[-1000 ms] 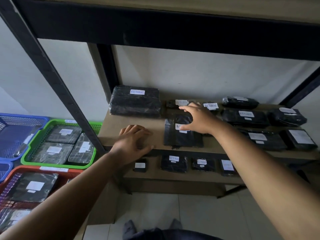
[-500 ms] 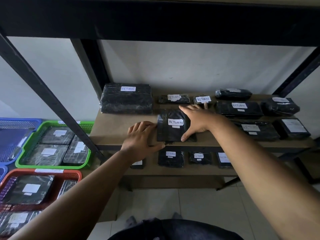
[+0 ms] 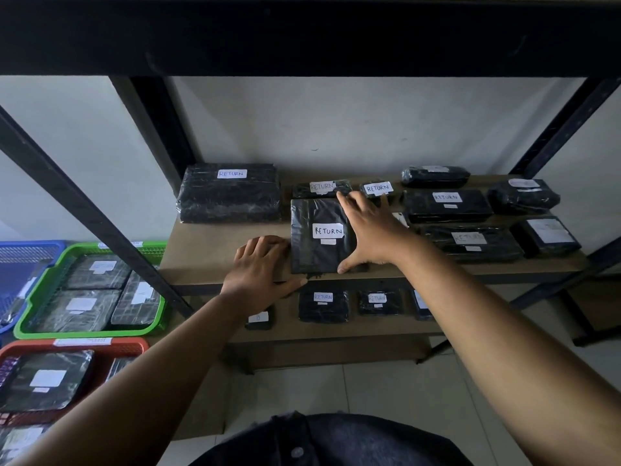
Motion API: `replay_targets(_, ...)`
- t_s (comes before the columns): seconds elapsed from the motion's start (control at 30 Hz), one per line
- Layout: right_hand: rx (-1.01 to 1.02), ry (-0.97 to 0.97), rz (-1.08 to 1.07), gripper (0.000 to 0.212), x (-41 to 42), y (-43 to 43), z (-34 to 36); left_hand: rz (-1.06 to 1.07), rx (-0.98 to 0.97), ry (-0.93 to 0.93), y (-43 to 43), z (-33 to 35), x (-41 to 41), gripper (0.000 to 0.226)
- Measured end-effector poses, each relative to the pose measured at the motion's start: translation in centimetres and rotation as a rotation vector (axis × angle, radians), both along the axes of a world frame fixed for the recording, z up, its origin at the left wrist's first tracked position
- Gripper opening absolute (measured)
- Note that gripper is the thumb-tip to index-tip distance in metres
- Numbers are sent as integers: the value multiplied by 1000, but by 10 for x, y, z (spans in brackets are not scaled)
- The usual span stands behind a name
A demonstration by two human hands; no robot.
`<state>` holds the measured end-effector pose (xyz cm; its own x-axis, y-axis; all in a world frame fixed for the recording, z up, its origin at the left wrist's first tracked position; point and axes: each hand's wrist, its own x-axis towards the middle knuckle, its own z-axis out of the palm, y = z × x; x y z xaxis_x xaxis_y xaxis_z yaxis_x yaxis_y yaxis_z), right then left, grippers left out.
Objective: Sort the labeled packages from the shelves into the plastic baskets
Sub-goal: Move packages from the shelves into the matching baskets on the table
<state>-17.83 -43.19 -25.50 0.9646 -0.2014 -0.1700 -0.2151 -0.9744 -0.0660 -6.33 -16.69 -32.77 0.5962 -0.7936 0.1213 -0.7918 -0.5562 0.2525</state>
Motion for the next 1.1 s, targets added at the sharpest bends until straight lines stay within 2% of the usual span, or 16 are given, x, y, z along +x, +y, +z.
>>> replay_targets(0.27, -1, -65, -3, 167, -6, 3, -2, 30, -3, 46, -1, 3, 1, 94)
replay_targets(0.43, 82, -106, -9, 163, -4, 4, 0, 58, -11, 93, -2, 1, 4, 88)
replay_targets(0.5, 198, -139, -43, 148, -2, 4, 5, 59, -12, 104, -3, 1, 5, 87)
replay_targets(0.67, 481, -430, -155, 77, 4, 8, 18, 43, -6, 96, -2, 3, 4, 81)
replay_targets(0.73, 552, -520, -281, 68, 8, 11, 21, 34, -9, 85, -2, 4, 4, 80)
replay_targets(0.8, 647, -532, -384, 61, 12, 12, 23, 28, -16, 84, -2, 4, 4, 80)
replay_targets(0.97, 848, -576, -432, 25, 9, 12, 22, 45, 5, 98, -2, 5, 3, 85)
replay_targets(1.1, 923, -631, -497, 17, 7, 12, 17, 46, -14, 86, -2, 5, 2, 82)
